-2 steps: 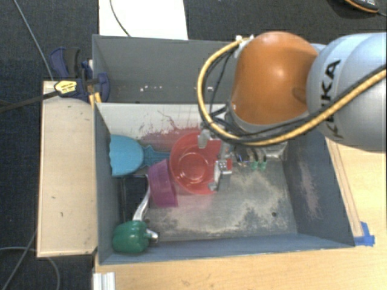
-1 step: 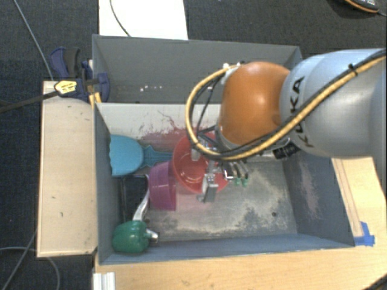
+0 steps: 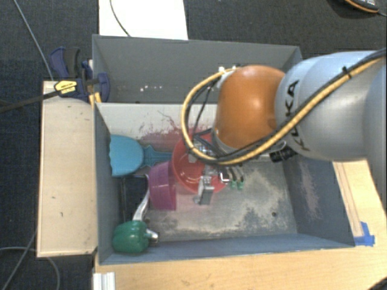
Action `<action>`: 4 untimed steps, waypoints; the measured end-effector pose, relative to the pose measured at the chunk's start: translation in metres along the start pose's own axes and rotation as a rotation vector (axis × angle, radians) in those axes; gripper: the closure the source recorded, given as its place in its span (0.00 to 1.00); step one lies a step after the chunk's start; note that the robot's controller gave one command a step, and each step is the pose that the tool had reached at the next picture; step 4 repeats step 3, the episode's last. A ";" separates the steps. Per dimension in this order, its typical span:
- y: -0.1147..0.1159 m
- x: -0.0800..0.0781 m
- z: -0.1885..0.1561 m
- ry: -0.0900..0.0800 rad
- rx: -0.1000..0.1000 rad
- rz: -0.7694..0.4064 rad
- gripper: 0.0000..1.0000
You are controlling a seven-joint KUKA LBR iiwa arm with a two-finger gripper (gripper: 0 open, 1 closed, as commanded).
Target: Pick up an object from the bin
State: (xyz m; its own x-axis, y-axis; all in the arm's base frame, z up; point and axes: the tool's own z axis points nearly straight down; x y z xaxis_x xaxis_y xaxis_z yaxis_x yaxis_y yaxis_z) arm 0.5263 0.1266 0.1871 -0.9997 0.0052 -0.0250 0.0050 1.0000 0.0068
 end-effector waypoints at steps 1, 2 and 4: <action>-0.018 0.002 0.072 0.007 0.002 0.045 1.00; -0.018 0.002 0.072 0.007 0.002 0.045 1.00; -0.006 0.018 -0.031 0.011 0.002 0.042 1.00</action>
Offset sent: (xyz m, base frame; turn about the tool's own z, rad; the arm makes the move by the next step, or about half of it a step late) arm 0.0000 0.0000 0.0000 0.0000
